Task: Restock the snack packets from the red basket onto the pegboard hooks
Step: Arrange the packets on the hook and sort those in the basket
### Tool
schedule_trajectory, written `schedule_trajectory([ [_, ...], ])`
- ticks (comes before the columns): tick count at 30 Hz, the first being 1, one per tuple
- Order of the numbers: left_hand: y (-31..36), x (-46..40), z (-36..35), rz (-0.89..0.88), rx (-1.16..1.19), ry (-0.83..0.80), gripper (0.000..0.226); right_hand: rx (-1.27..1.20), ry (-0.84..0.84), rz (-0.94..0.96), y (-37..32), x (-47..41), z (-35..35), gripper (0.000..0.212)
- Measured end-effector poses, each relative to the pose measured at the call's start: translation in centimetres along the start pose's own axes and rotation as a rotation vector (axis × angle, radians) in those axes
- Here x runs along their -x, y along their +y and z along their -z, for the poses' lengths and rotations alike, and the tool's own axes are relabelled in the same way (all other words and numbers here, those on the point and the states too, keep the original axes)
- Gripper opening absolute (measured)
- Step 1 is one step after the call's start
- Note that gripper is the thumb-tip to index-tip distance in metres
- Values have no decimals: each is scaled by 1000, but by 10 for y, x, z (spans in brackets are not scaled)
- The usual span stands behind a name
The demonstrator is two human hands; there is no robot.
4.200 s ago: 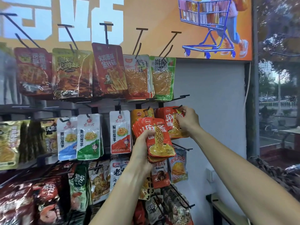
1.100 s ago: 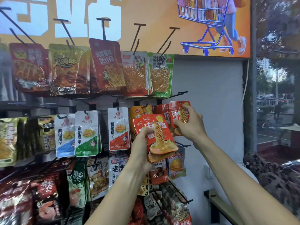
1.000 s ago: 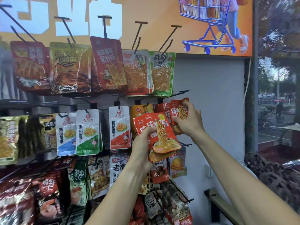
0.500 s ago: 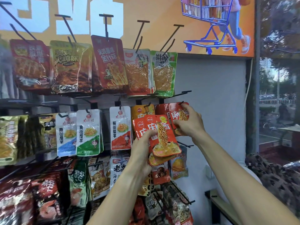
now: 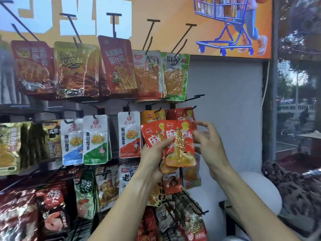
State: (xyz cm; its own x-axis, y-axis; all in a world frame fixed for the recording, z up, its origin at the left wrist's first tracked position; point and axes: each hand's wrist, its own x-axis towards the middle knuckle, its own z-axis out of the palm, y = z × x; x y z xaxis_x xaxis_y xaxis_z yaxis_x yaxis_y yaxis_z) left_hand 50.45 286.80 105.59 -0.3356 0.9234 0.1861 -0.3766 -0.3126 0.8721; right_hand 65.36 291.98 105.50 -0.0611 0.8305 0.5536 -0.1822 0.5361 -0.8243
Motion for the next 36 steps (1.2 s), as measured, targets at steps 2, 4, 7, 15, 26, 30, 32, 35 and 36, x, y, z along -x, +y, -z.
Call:
schedule_trajectory([
  [2, -2, -1, -4, -3, -9, -4, 39, 19, 23, 8, -1, 1, 3, 34],
  [4, -4, 1, -10, 7, 2, -13, 36, 159, -52, 25, 2, 6, -1, 49],
  [7, -9, 2, -20, 25, 35, 5, 34, 310, -49, 64, 11, 7, -10, 57],
  [15, -5, 5, -42, 97, 125, 52, 31, 293, 138, 127, -3, -10, -13, 55],
  [26, -2, 3, -27, 29, 252, -108, 42, 450, 198, 211, -4, -64, 9, 49],
  [30, -1, 5, -23, 24, 208, -117, 42, 506, 159, 207, -1, -68, 8, 48],
  [32, 1, 6, -22, 20, 177, -103, 44, 521, 149, 194, 2, -69, 5, 49],
  [35, 3, 8, -20, 22, 132, -79, 44, 564, 144, 161, 4, -74, 0, 50],
  [36, 4, 8, -20, 24, 113, -68, 41, 590, 134, 142, 4, -77, -2, 51],
])
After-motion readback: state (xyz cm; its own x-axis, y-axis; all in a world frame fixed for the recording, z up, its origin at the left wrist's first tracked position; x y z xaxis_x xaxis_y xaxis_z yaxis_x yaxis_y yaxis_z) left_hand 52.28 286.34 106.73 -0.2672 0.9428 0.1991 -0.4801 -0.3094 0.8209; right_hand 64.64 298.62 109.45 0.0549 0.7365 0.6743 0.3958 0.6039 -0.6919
